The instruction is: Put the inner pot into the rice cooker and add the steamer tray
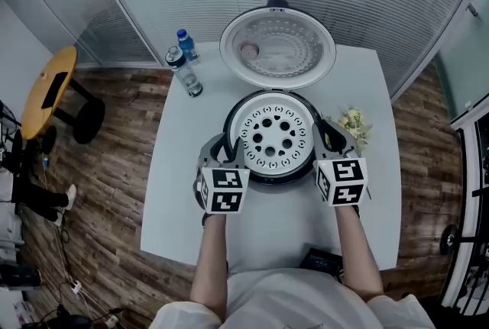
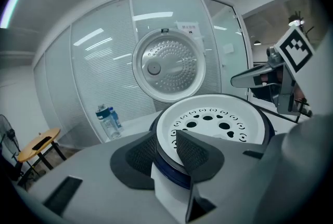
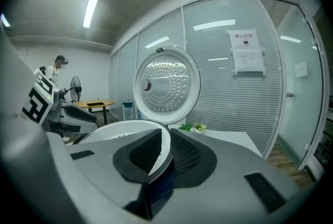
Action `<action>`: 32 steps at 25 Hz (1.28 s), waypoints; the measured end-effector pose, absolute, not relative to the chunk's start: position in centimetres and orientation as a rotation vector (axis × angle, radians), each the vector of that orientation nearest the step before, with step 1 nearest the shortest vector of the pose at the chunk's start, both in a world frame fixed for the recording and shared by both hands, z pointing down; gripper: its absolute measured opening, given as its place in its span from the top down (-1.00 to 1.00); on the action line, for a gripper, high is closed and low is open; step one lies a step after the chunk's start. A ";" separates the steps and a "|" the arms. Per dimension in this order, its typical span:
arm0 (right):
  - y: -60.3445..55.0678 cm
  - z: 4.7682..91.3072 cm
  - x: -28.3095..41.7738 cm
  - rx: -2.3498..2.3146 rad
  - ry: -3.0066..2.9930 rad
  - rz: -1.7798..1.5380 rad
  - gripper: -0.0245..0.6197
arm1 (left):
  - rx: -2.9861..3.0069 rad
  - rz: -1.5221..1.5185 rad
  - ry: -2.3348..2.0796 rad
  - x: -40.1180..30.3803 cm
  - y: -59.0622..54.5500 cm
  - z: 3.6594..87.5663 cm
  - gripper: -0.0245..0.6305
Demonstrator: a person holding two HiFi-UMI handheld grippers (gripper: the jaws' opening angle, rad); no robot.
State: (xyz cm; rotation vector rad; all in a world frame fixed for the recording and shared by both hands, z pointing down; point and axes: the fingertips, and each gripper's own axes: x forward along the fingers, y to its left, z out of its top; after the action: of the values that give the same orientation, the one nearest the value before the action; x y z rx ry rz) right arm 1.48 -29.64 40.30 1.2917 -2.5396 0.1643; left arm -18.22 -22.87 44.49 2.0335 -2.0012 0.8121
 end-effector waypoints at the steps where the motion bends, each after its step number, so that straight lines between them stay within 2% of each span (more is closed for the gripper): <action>1: -29.5 40.1 1.8 1.303 -2.556 0.193 0.73 | 2.035 0.793 -2.015 -18.3 -22.7 44.2 0.55; 10: -25.8 40.0 4.2 1.225 -2.700 0.472 0.83 | 2.064 0.532 -1.934 -17.1 -19.8 42.9 0.62; 16: -22.8 40.2 6.2 1.257 -2.657 0.451 0.86 | 2.111 0.373 -1.907 -15.6 -16.6 41.7 0.82; 22: -19.1 40.5 9.3 1.296 -2.671 0.539 0.87 | 2.111 0.156 -1.810 -13.1 -13.4 41.1 0.88; 32: -16.2 40.0 12.3 1.285 -2.662 0.458 0.87 | 2.123 0.181 -1.777 -9.8 -10.0 41.8 0.89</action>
State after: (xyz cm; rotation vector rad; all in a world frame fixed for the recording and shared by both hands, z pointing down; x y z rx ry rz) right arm 12.25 -16.16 39.97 1.2852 -2.6616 0.4576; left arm -9.82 -9.97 41.76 2.1226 -1.7774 0.1814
